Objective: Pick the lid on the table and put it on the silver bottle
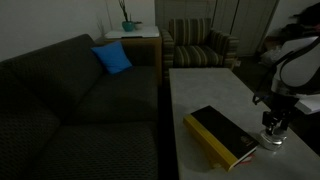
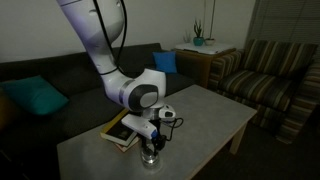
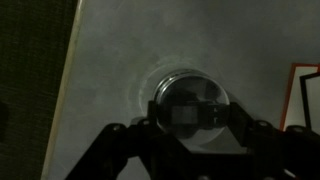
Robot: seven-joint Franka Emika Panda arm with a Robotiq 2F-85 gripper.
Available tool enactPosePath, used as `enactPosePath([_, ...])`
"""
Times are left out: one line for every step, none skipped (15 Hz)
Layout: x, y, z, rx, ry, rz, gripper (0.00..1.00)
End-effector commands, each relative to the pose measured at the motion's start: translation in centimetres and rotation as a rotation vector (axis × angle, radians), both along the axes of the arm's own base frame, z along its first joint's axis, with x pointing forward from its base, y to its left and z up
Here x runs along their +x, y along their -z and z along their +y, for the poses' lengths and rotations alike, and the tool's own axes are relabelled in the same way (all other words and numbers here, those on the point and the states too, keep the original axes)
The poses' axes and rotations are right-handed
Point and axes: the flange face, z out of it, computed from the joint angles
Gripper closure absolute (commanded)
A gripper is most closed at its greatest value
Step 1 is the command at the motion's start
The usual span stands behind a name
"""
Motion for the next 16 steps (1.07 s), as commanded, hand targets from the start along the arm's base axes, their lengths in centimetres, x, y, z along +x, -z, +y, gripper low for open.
enactPosePath([0.1,-0.4,0.0,0.018,-0.018,0.001,0.55])
enactPosePath([0.1,-0.4,0.1,0.019,-0.018,-0.001,0.55])
enactPosePath([0.1,-0.3,0.0,0.018,-0.015,-0.003,0.55])
enactPosePath([0.2,-0.2,-0.1,0.018,-0.009,-0.008,0.55])
enactPosePath([0.3,-0.1,-0.2,0.020,-0.005,-0.015,0.55])
enactPosePath([0.5,0.0,-0.3,0.020,0.002,-0.026,0.55])
enactPosePath([0.7,0.0,-0.4,0.021,0.002,-0.034,0.55])
enactPosePath([0.8,0.1,-0.5,0.023,0.004,-0.036,0.55])
enactPosePath([1.0,0.1,-0.6,0.024,0.005,-0.038,0.55])
enactPosePath([1.1,0.3,-0.7,0.025,0.003,-0.036,0.55])
enactPosePath([1.3,0.4,-0.7,0.026,0.001,-0.032,0.55])
enactPosePath([1.4,0.5,-0.7,0.029,-0.002,-0.028,0.55])
enactPosePath([1.4,0.5,-0.6,0.029,-0.006,-0.027,0.55])
enactPosePath([1.5,0.5,-0.6,0.033,-0.009,-0.027,0.55])
enactPosePath([1.6,0.6,-0.5,0.034,-0.011,-0.028,0.55])
enactPosePath([1.6,0.7,-0.5,0.036,-0.013,-0.027,0.55])
